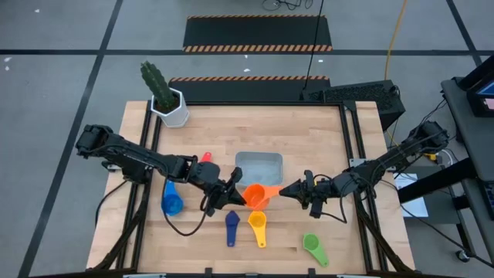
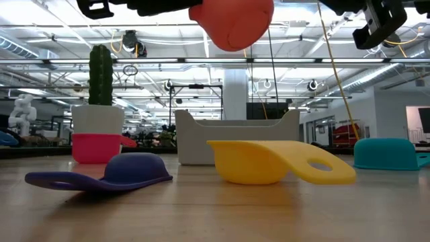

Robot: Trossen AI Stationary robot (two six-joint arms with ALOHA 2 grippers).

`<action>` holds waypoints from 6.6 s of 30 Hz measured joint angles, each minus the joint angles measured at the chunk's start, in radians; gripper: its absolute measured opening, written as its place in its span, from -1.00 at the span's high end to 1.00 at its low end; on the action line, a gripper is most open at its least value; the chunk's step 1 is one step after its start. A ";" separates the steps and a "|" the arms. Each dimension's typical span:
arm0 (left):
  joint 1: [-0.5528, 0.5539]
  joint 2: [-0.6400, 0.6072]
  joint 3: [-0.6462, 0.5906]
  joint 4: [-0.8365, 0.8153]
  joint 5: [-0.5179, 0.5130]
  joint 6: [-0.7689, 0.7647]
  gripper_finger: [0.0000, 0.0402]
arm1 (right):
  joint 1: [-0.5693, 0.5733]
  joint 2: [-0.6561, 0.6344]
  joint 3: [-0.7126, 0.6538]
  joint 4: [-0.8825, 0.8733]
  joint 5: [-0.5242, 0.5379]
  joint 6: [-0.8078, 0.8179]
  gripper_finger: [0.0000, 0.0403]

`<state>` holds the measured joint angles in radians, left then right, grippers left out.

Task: Nest measuring cups in basket
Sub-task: Put the orange measuring cup into the bin, then stack the blue measuring cup into the orange measuring cup

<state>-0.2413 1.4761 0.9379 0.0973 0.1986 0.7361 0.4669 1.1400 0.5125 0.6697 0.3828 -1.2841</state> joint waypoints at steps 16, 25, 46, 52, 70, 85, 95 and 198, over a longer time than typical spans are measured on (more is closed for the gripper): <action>-0.027 -0.007 -0.001 -0.016 -0.379 -0.275 0.38 | 0.014 -0.001 0.000 -0.007 0.140 0.019 1.00; -0.094 -0.108 0.000 -0.161 -0.618 -0.490 0.12 | 0.019 0.000 -0.001 -0.108 0.143 0.103 1.00; -0.226 -0.134 0.000 -0.381 -0.620 -0.995 0.08 | -0.151 0.000 -0.001 -0.137 0.074 0.066 1.00; -0.265 -0.102 0.000 -0.371 -0.653 -1.013 0.08 | -0.206 0.016 -0.001 -0.116 0.026 0.019 1.00; -0.292 -0.014 0.000 -0.328 -0.672 -1.003 0.08 | -0.326 0.127 0.000 -0.109 -0.078 0.023 1.00; -0.336 -0.014 0.000 -0.331 -0.696 -1.002 0.08 | -0.325 0.344 0.017 0.123 -0.073 -0.045 1.00; -0.335 -0.014 0.000 -0.331 -0.706 -1.001 0.08 | -0.352 0.344 0.106 -0.082 -0.070 -0.040 1.00; -0.349 -0.014 0.000 -0.321 -0.724 -1.082 0.08 | -0.207 -0.011 0.100 -0.503 0.010 1.323 0.31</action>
<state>-0.5907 1.4624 0.9379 -0.2232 -0.5259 -0.3457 0.2594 1.1292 0.6128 0.1665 0.3923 0.0393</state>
